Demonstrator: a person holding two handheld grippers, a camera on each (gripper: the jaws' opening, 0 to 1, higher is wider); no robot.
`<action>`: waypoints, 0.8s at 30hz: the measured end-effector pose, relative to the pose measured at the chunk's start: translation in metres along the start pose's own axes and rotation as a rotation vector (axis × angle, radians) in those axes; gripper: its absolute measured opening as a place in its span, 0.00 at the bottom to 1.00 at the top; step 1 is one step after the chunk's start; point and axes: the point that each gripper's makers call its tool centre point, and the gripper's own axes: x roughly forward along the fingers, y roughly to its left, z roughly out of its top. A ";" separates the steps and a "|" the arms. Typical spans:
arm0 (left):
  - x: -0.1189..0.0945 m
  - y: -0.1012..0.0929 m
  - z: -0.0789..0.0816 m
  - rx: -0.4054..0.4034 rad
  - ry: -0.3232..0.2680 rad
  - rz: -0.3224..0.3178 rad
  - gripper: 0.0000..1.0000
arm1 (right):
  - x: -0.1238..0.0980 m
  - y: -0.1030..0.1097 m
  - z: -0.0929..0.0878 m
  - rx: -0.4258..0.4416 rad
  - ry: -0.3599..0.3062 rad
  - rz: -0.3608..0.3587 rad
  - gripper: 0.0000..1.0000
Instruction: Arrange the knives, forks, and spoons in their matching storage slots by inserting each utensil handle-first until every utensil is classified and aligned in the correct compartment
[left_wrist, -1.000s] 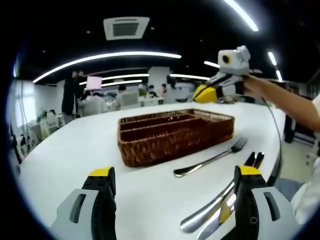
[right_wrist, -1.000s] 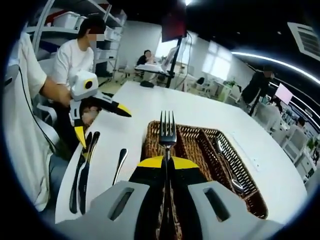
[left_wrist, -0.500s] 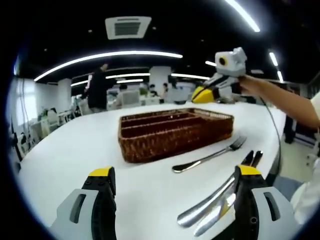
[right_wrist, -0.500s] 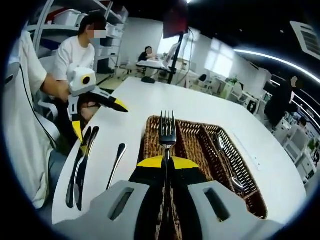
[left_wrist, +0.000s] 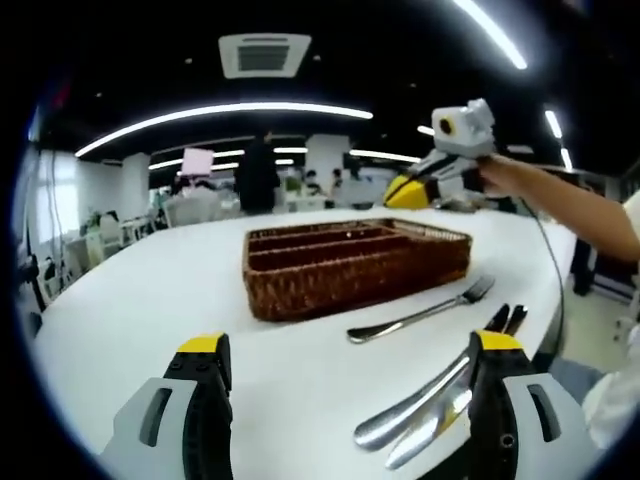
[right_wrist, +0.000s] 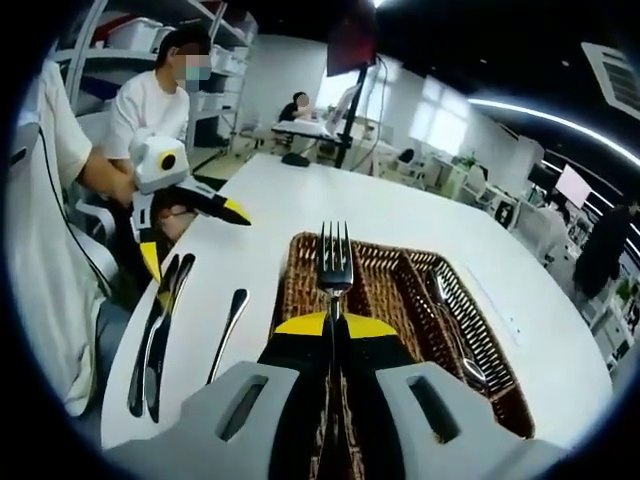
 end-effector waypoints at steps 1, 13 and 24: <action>0.000 0.004 0.001 -0.009 -0.011 0.006 0.99 | -0.001 -0.003 0.002 0.010 -0.011 -0.012 0.03; 0.000 -0.001 0.005 -0.079 -0.052 0.021 0.99 | 0.004 -0.008 0.003 0.006 -0.001 -0.004 0.03; 0.002 0.022 0.007 -0.053 -0.044 0.055 0.99 | 0.006 -0.014 0.002 -0.001 0.004 -0.001 0.03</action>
